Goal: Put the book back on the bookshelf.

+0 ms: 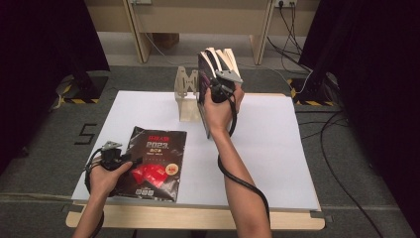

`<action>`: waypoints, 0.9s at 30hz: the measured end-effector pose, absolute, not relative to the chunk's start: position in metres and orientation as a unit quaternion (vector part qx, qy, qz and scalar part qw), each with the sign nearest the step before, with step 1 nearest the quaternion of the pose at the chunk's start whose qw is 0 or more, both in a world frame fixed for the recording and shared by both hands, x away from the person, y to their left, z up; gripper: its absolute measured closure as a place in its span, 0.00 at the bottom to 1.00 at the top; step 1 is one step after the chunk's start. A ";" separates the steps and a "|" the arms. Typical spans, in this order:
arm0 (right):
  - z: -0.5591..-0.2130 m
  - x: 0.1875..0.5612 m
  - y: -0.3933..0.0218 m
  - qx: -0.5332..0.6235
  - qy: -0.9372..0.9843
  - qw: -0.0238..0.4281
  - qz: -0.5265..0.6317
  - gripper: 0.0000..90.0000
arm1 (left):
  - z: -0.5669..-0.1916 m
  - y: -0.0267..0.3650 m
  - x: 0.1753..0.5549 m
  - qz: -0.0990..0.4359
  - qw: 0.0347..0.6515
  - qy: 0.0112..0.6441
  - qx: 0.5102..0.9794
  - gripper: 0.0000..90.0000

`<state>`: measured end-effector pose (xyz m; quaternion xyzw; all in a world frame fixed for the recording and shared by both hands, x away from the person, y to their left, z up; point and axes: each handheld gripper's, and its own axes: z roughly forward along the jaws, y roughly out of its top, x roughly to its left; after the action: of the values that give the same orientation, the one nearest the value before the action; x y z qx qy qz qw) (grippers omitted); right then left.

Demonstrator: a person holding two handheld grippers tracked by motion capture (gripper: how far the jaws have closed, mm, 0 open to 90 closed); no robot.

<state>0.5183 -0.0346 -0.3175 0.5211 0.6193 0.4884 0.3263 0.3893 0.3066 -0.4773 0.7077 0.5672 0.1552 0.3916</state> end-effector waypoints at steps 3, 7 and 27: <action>-0.318 0.518 -0.034 0.518 0.613 0.335 0.493 0.94 | -0.477 0.307 0.389 0.155 0.392 0.567 0.707 0.47; -0.315 0.517 -0.033 0.512 0.605 0.350 0.500 0.94 | -0.477 0.308 0.389 0.156 0.393 0.567 0.707 0.47; -0.319 0.530 -0.024 0.509 0.597 0.366 0.500 0.94 | -0.477 0.308 0.389 0.157 0.394 0.568 0.706 0.47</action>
<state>0.5299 -0.0240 -0.3191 0.5093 0.5969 0.5003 0.3662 0.3891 0.3083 -0.4773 0.7056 0.5675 0.1566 0.3943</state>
